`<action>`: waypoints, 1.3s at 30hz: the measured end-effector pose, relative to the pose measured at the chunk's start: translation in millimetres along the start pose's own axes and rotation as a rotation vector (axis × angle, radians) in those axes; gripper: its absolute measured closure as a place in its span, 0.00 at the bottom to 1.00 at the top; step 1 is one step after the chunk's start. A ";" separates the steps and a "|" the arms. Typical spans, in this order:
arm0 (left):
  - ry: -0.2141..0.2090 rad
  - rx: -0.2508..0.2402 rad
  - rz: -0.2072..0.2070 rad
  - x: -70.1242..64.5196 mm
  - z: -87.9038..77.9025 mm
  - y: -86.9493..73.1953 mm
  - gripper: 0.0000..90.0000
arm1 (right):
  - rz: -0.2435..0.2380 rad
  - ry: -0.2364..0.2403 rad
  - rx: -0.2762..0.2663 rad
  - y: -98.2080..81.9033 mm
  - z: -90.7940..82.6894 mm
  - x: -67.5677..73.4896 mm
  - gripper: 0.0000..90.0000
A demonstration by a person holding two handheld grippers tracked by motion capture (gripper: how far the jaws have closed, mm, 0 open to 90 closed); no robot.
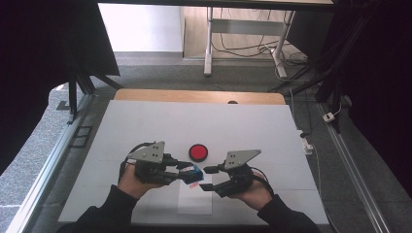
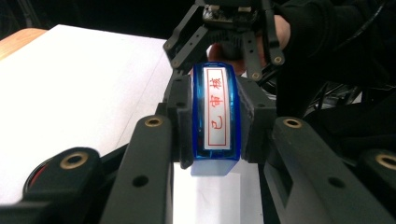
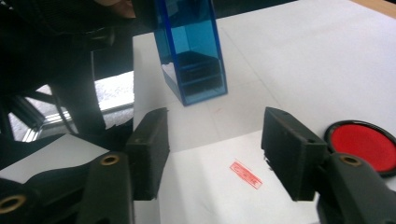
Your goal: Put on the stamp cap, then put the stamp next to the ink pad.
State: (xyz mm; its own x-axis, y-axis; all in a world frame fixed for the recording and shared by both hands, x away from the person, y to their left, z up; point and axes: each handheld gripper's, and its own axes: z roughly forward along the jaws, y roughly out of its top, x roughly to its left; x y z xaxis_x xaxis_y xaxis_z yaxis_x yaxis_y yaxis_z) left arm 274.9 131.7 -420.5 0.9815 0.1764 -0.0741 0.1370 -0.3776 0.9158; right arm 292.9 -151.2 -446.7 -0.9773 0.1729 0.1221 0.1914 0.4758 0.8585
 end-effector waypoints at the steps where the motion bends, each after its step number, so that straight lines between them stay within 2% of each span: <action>1: 0.003 0.002 -0.002 0.3 -0.6 -0.2 0.78 | 0.003 -0.008 0.000 0.0 -1.2 -0.1 0.44; 14: 0.051 0.033 -0.001 0.9 -2.9 -0.3 0.78 | 0.051 -0.110 -0.007 -1.7 -11.3 1.6 0.26; 19: 0.063 0.040 -0.001 0.5 -4.1 0.0 0.78 | 0.060 -0.130 0.002 -1.8 -10.7 3.6 0.22; 25: 0.085 0.047 -0.014 0.9 -6.2 -0.3 0.78 | 0.074 -0.157 0.004 -2.3 -13.4 5.4 0.18; 34: 0.126 0.072 -0.046 3.8 -10.2 -2.3 0.78 | 0.126 -0.214 -0.004 -6.3 -22.7 6.4 0.10; 39: 0.156 0.087 -0.054 4.7 -12.9 -2.9 0.78 | 0.116 -0.263 0.021 -9.5 -27.4 8.0 0.08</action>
State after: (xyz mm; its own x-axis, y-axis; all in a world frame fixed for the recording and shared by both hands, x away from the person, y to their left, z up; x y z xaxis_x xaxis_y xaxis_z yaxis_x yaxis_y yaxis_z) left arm 277.5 145.3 -418.4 0.9409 0.3344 -0.0539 0.2063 -0.4397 0.8741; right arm 280.8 -177.9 -440.2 -0.8922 0.4439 0.0832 0.3052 0.4570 0.8355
